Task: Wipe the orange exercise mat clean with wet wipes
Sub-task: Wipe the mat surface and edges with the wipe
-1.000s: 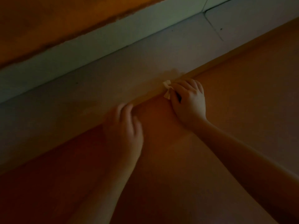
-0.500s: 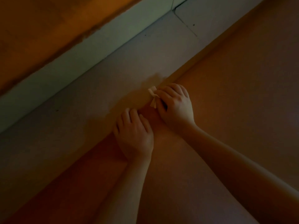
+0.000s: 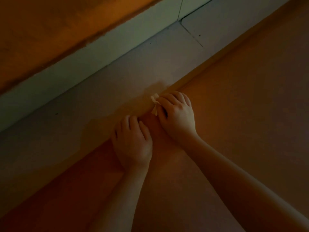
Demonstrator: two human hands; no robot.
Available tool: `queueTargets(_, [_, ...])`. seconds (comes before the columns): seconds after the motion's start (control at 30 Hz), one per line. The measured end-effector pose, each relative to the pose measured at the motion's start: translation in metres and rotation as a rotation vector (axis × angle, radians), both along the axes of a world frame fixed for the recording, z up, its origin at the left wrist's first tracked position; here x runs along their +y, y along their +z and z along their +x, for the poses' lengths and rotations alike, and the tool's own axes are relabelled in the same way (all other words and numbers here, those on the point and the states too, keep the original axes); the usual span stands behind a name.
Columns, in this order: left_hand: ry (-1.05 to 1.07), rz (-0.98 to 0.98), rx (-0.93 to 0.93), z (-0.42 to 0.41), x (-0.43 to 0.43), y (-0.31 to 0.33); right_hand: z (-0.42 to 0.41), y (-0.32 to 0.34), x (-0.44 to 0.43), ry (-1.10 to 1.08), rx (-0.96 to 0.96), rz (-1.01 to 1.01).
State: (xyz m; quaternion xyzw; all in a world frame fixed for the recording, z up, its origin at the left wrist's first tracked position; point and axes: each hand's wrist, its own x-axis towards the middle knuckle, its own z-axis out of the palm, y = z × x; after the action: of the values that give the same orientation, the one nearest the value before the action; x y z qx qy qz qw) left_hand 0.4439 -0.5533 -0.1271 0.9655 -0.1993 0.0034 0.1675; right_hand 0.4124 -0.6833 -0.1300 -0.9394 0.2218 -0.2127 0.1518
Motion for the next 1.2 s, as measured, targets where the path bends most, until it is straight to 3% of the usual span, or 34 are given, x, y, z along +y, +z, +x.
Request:
queueTargets(0.23, [0.006, -0.019, 0.027, -0.001, 0.0, 0.001, -0.007, 0.005, -0.034, 0.138, 0.052, -0.073])
queueTargets(0.43, [0.011, -0.014, 0.025, -0.001, -0.001, 0.002, -0.013, 0.004, -0.092, -0.197, 0.083, 0.026])
queueTargets(0.5, [0.019, -0.015, 0.021, -0.002, -0.001, 0.003, -0.011, 0.001, -0.079, -0.104, 0.041, 0.067])
queueTargets(0.57, [0.03, -0.007, 0.015, -0.003, -0.001, 0.003, -0.018, -0.001, -0.082, 0.134, 0.067, 0.058])
queueTargets(0.67, [0.042, -0.012, 0.0, -0.003, -0.002, 0.005, -0.021, 0.006, -0.129, 0.325, 0.211, -0.107])
queueTargets(0.83, [0.041, -0.034, -0.014, -0.004, -0.005, 0.007, -0.017, 0.004, -0.139, -0.051, 0.14, 0.069])
queueTargets(1.03, [0.035, -0.02, -0.001, -0.005, -0.003, 0.006, -0.021, -0.004, -0.114, -0.103, 0.027, 0.068])
queueTargets(1.2, [-0.019, 0.047, 0.045, -0.007, -0.004, 0.01, -0.02, -0.002, -0.112, -0.13, 0.044, 0.092])
